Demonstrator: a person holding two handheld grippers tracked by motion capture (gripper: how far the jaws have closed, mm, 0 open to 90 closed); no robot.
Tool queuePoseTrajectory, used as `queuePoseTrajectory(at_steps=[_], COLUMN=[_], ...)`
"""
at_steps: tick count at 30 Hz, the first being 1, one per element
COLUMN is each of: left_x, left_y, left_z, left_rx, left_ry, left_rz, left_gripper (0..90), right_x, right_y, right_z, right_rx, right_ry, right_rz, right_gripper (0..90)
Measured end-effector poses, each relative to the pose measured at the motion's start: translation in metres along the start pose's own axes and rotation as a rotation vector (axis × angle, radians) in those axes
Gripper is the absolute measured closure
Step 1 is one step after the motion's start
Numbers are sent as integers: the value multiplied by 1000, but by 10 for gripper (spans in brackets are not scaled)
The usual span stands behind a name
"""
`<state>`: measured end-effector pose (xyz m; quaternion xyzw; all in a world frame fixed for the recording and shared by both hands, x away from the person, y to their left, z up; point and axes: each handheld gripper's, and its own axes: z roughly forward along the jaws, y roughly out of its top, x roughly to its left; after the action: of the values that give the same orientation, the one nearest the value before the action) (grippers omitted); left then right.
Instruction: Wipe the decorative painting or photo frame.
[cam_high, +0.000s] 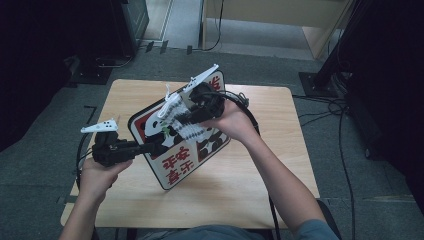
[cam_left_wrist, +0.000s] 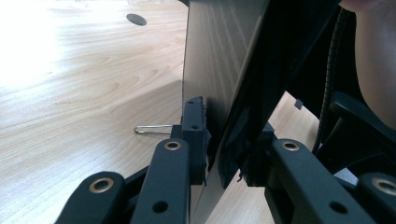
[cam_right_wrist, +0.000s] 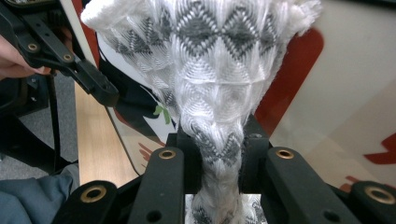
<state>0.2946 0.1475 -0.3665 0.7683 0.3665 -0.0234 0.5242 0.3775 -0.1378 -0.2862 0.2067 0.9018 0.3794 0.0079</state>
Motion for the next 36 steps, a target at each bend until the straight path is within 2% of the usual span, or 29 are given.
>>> queuePoseTrajectory(at_steps=[10, 16, 36], left_x=[0, 1, 0], left_y=[0, 0, 0], left_z=[0, 0, 0], left_rx=[0, 2, 3], left_ry=[-1, -7, -9], left_rz=[2, 0, 6], left_gripper=[761, 759, 758], right_x=[-1, -2, -3], right_y=[-13, -20, -44], right_z=[9, 13, 31], right_rx=[7, 16, 40], right_ry=[18, 27, 42], right_rz=[11, 39, 53], right_gripper=[765, 764, 760])
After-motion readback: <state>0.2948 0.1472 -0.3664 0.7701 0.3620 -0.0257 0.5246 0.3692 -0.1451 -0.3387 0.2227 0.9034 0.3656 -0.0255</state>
